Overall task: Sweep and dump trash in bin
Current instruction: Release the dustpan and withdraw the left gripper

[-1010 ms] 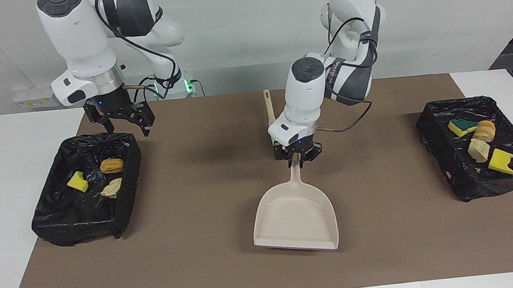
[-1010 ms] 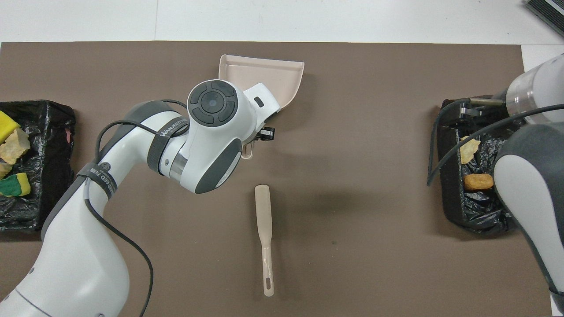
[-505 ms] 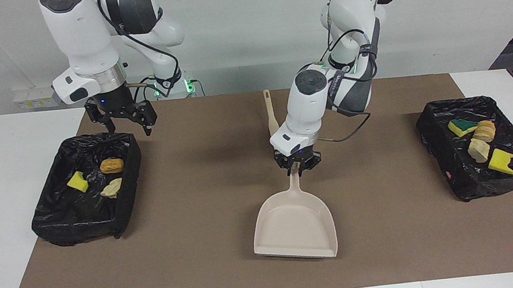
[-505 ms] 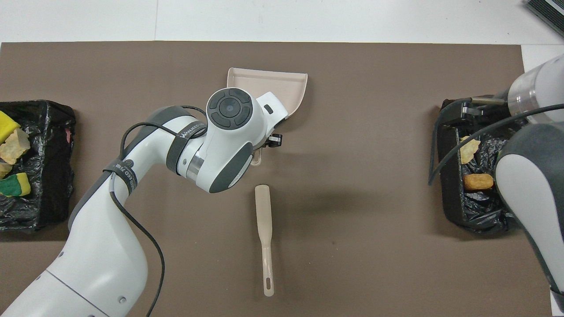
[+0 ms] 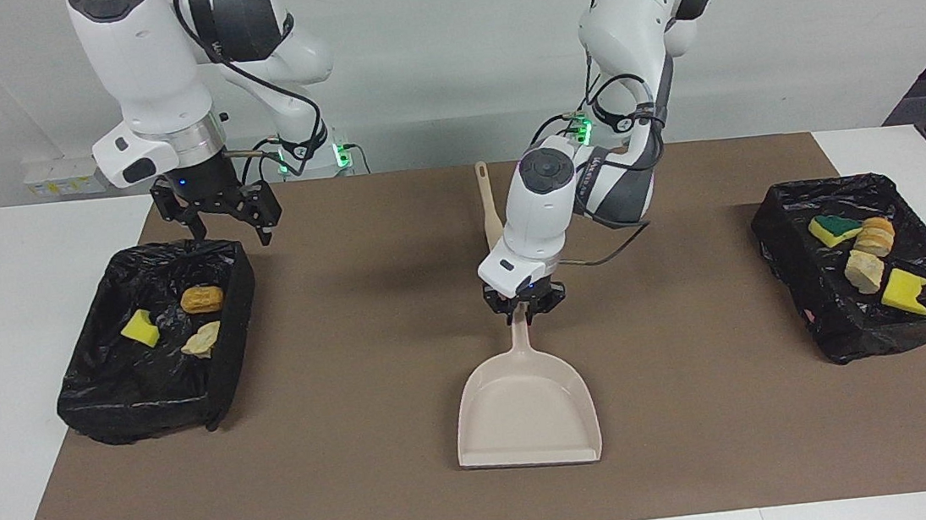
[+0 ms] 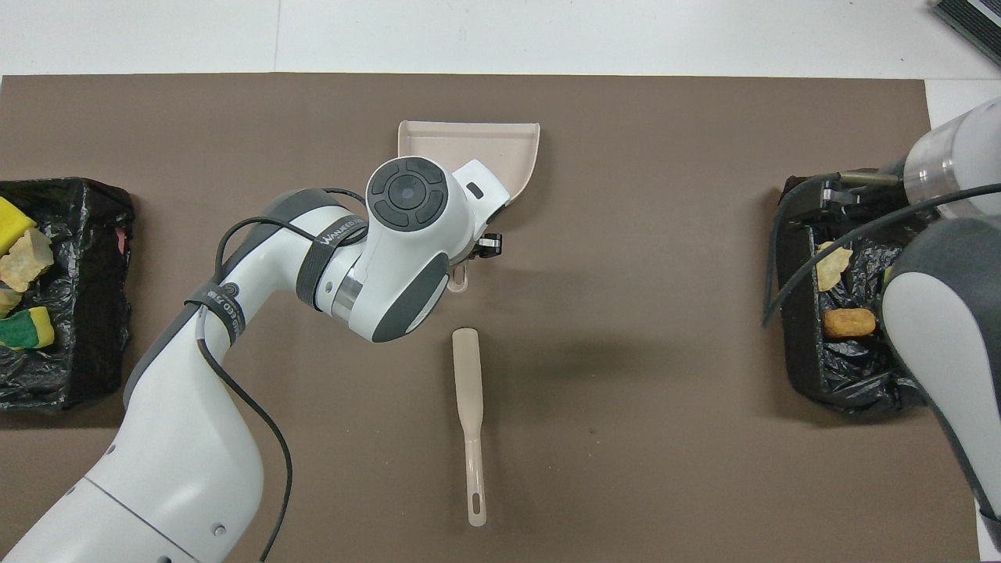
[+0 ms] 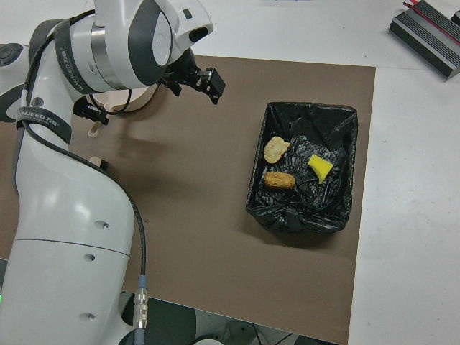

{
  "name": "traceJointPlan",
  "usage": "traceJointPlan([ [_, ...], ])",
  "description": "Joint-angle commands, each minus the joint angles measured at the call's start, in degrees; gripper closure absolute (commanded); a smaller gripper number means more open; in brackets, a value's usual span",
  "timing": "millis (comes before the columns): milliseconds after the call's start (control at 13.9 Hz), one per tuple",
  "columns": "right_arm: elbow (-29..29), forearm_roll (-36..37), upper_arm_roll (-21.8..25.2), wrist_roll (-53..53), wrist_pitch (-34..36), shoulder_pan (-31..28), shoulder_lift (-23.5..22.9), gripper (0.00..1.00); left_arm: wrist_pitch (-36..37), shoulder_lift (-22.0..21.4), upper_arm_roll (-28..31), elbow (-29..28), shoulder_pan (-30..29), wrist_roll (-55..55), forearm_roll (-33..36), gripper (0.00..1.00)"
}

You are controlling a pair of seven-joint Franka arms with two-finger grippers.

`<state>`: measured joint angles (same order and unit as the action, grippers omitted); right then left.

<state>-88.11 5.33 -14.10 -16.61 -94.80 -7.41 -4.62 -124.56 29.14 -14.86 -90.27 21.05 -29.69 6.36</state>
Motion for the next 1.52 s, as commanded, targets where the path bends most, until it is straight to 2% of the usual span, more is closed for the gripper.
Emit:
traceJointPlan([
  [0, 1.3, -0.1, -0.2, 0.0, 0.9, 0.0, -0.4, 0.0, -0.4, -0.2, 0.7, -0.2, 0.1, -0.9, -0.3, 0.0],
  [289, 0.8, -0.1, 2.4, -0.2, 2.0, 2.7, 0.7, 0.0, 3.0, -4.5, 1.0, 0.0, -2.9, -0.1, -0.2, 0.0],
  [577, -2.5, -0.1, 4.0, -0.5, 3.8, 4.3, 3.5, 0.0, 6.4, -8.3, 1.0, -0.1, -7.1, 0.4, -0.2, 0.0],
  [721, -2.5, -1.1, 4.7, -0.5, 3.8, 4.7, 3.5, 0.0, 10.3, -11.5, 1.0, -0.2, -10.1, 5.2, -0.3, 0.0],
  [866, -2.9, -2.2, 8.9, -0.5, 4.0, 8.4, 4.0, 0.0, 16.4, -15.8, 0.7, -0.3, -14.5, 12.6, -0.9, 0.0],
  [1082, -3.6, -2.3, 9.4, -0.3, 3.7, 8.6, 4.4, 0.0, 23.6, -20.0, 0.7, -0.4, -19.6, 21.1, -1.1, 0.0],
  [1443, -3.4, -4.6, 9.5, -0.1, 3.8, 7.1, 4.2, 0.0, 28.8, -24.2, 0.9, -0.6, -23.7, 22.2, -3.5, 0.0],
])
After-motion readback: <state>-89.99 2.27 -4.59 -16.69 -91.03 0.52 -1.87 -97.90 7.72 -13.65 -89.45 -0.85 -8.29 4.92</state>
